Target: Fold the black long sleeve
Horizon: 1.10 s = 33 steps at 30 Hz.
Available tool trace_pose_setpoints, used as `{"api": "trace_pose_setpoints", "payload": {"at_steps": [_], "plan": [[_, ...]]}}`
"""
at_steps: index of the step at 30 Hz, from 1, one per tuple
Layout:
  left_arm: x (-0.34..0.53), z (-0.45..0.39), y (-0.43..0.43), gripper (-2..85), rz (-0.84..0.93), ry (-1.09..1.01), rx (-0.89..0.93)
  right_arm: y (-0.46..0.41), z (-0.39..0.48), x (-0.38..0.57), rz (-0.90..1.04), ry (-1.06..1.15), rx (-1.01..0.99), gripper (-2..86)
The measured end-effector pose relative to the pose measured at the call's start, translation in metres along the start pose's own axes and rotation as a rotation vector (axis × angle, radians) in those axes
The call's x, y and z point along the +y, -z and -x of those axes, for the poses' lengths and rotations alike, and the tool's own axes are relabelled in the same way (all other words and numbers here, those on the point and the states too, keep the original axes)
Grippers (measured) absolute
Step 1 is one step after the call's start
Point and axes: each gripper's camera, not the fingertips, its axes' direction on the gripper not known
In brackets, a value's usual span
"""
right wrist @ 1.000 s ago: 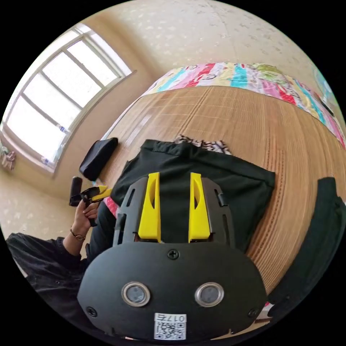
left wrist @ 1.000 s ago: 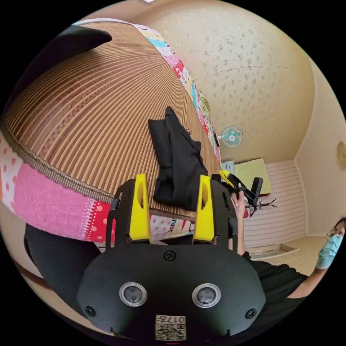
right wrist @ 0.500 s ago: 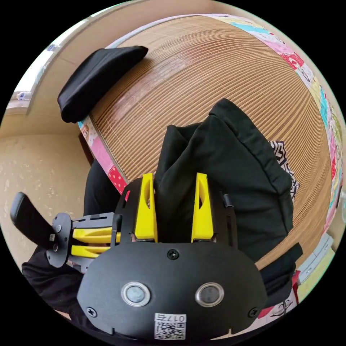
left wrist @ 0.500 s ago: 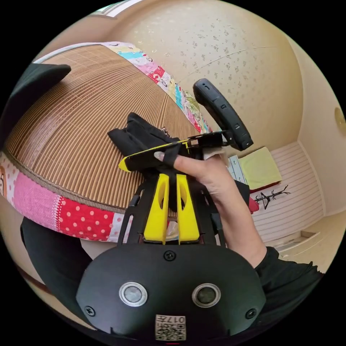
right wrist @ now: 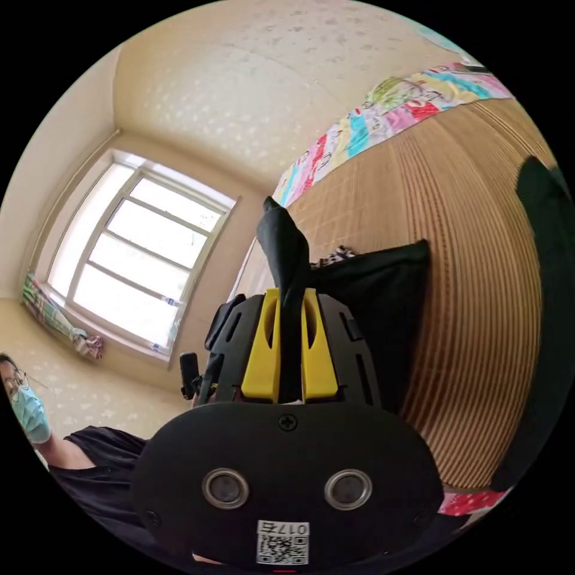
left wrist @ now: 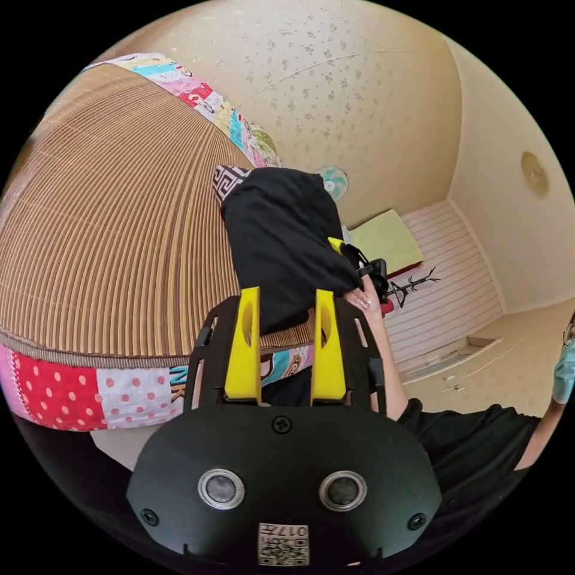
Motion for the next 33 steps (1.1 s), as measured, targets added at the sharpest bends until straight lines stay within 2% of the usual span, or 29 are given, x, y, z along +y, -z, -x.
{"api": "trace_pose_setpoints", "payload": {"at_steps": [2, 5, 8, 12, 14, 16, 18, 23, 27, 29, 31, 33], "plan": [[-0.006, 0.001, -0.021, 13.8, 0.047, 0.004, -0.012, 0.037, -0.046, 0.021, -0.04, -0.085, 0.148, 7.5], [-0.015, 0.004, -0.051, 14.7, 0.12, 0.016, -0.062, 0.065, -0.076, 0.041, -0.071, -0.146, 0.243, 12.5], [-0.022, 0.013, -0.07, 15.9, 0.172, 0.066, -0.085, 0.08, -0.097, 0.046, -0.064, -0.155, 0.159, 16.4], [-0.024, 0.023, -0.084, 9.9, 0.282, 0.144, -0.035, 0.082, -0.119, 0.044, 0.015, -0.158, 0.106, 18.2], [-0.023, 0.023, -0.076, 6.6, 0.288, 0.158, 0.01, 0.093, -0.124, 0.047, 0.022, -0.163, 0.059, 18.6], [-0.021, 0.022, -0.058, 4.3, 0.254, 0.181, 0.137, 0.107, -0.125, 0.056, 0.02, -0.176, 0.04, 19.0], [-0.019, 0.022, -0.047, 4.0, 0.251, 0.21, 0.196, 0.121, -0.131, 0.073, 0.021, -0.261, 0.02, 19.2], [-0.002, 0.012, -0.018, 4.0, 0.263, 0.226, 0.214, 0.131, -0.165, 0.164, -0.012, -0.581, -0.399, 19.6], [0.029, 0.002, -0.004, 4.0, 0.222, 0.233, 0.307, 0.104, -0.171, 0.193, -0.031, -0.624, -0.56, 19.1], [0.042, -0.003, 0.008, 3.9, 0.188, 0.227, 0.311, 0.096, -0.182, 0.203, -0.13, -0.667, -0.679, 17.6], [0.056, -0.006, 0.031, 3.9, 0.127, 0.233, 0.329, 0.105, -0.185, 0.213, -0.229, -0.686, -0.717, 14.3], [0.061, -0.011, 0.054, 3.8, 0.079, 0.208, 0.309, 0.117, -0.176, 0.216, -0.221, -0.675, -0.671, 10.6]]}}
